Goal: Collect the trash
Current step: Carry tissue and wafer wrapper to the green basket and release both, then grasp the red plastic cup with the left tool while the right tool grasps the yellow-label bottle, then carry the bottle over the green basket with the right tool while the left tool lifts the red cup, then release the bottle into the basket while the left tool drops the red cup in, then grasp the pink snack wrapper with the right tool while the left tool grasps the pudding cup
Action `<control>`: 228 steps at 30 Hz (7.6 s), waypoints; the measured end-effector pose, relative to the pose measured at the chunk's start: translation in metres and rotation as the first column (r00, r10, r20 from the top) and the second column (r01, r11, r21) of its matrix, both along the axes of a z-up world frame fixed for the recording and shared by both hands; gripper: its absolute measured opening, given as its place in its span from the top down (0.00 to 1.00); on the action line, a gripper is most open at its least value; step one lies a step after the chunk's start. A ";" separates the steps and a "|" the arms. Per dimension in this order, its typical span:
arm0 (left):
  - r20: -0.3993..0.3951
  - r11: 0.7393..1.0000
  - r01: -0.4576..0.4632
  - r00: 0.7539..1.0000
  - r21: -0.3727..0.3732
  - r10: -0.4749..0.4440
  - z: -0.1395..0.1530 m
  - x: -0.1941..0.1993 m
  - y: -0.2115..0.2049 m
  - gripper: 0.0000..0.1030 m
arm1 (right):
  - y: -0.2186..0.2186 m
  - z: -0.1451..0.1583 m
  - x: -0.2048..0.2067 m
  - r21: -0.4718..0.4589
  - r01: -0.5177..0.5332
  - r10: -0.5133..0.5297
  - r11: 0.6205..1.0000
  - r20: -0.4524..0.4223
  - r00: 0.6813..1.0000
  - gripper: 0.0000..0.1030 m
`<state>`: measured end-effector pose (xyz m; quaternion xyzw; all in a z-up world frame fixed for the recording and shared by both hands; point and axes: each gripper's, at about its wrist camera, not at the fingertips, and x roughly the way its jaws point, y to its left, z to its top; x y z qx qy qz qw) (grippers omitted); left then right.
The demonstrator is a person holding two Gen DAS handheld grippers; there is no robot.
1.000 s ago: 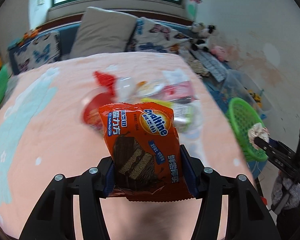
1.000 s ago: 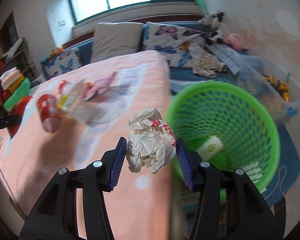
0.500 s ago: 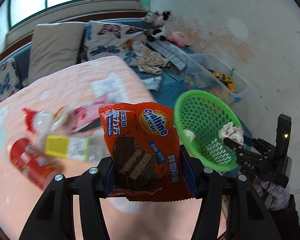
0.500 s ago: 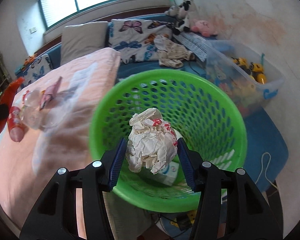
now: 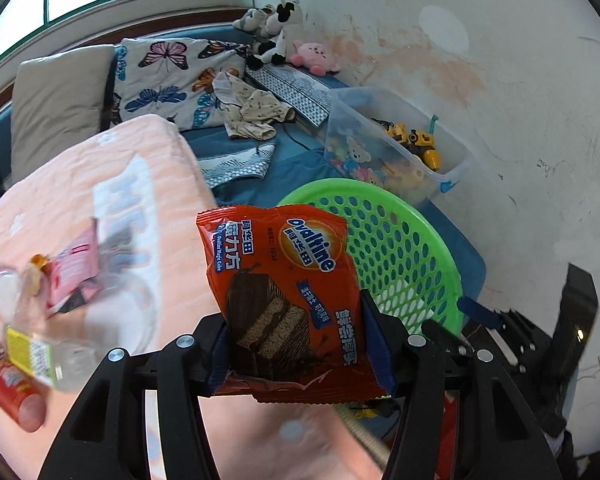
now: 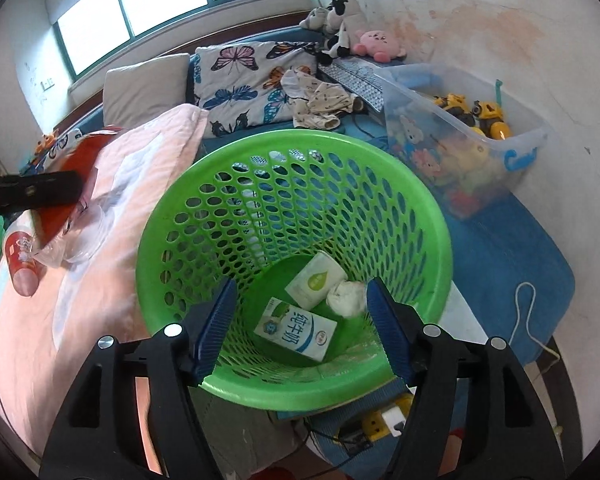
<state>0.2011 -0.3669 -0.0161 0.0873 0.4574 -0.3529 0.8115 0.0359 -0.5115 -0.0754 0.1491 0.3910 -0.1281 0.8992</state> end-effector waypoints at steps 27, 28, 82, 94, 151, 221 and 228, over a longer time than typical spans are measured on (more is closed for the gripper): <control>0.053 0.989 -0.141 0.989 0.040 0.138 0.000 -0.004 0.061 0.19 | 0.048 0.031 -0.010 -0.026 -0.088 0.090 0.996 0.067 0.994 0.32; 0.065 0.984 -0.170 0.984 0.047 0.167 0.000 -0.002 0.074 0.19 | 0.051 0.033 -0.009 -0.029 -0.098 0.100 0.995 0.070 0.993 0.32; -0.307 0.683 -0.730 0.649 0.007 0.696 -0.072 0.127 0.352 0.26 | 0.297 0.035 0.187 -0.187 -0.753 0.743 0.631 -0.133 0.656 0.29; -0.215 0.719 -0.669 0.686 0.189 0.695 -0.065 0.127 0.381 0.26 | 0.341 0.010 0.216 -0.139 -0.821 0.796 0.553 -0.202 0.570 0.34; -0.037 0.972 -0.210 0.978 -0.103 0.207 0.048 0.021 0.139 0.29 | 0.079 0.086 0.052 -0.159 -0.212 0.228 0.964 0.089 0.970 0.53; 0.003 0.985 -0.153 0.988 -0.075 0.154 0.018 0.023 0.102 0.15 | 0.072 0.069 0.023 -0.095 -0.170 0.182 0.981 0.133 0.974 0.36; 0.018 0.964 -0.262 0.965 -0.047 0.263 0.017 0.044 0.157 0.15 | 0.104 0.070 0.050 -0.079 -0.256 0.264 0.964 0.128 0.956 0.34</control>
